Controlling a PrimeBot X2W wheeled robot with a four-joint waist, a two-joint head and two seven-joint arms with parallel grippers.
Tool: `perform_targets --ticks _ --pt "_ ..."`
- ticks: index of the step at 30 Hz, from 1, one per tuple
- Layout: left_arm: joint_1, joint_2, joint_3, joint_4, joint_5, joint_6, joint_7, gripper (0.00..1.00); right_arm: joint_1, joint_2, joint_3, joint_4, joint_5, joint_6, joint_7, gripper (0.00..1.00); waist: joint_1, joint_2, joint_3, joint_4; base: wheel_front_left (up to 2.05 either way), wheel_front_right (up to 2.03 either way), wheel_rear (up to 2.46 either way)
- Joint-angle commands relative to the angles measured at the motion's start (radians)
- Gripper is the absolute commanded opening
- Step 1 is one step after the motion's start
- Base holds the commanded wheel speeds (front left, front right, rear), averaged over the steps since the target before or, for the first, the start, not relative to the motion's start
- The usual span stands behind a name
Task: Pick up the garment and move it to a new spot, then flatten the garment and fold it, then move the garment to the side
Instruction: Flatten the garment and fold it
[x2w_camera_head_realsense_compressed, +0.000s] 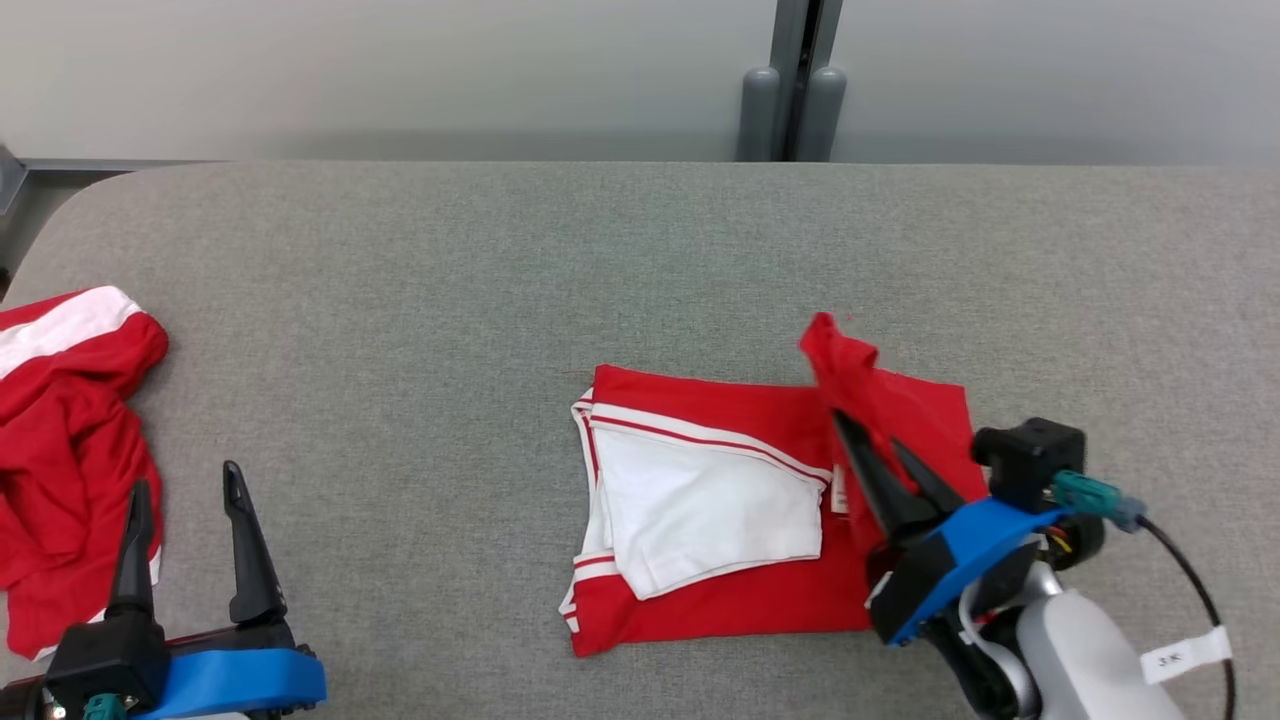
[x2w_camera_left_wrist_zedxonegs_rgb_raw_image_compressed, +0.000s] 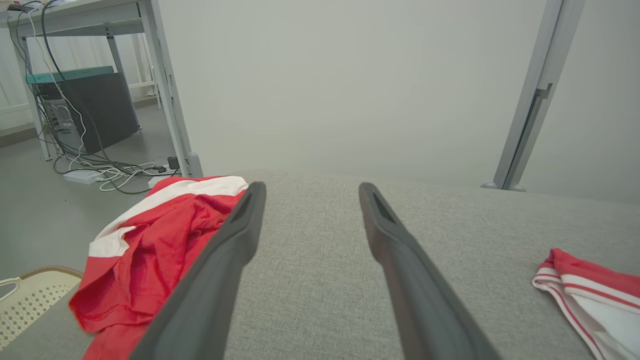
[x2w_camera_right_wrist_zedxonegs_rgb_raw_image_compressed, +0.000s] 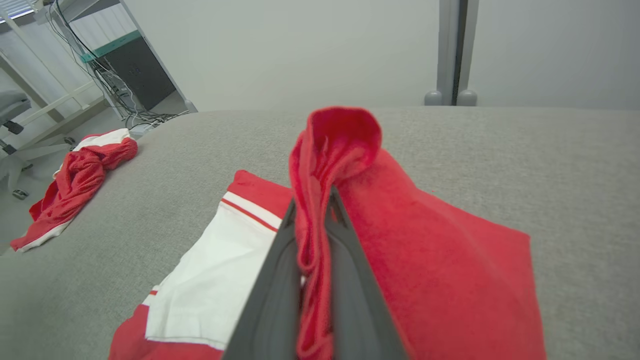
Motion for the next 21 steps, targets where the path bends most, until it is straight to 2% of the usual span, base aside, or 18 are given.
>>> perform_targets --ticks 1,12,21 --pt "-0.021 -0.002 -0.002 0.003 0.003 -0.002 -0.002 1.00 -0.021 0.011 0.021 0.009 0.004 0.000 -0.010 0.00 -0.0001 0.0000 0.003 0.007 0.00 0.00 0.00" --pt "-0.041 -0.002 -0.048 0.010 -0.019 0.011 -0.002 1.00 -0.114 0.065 0.197 0.131 0.028 0.000 -0.062 0.00 -0.0001 0.0000 0.023 0.045 0.00 0.00 0.00" --pt "-0.062 -0.002 -0.061 0.028 -0.031 0.010 -0.002 1.00 -0.182 0.080 0.255 0.252 0.056 0.000 -0.124 0.00 -0.0001 0.0000 0.039 0.067 0.00 0.00 0.00"
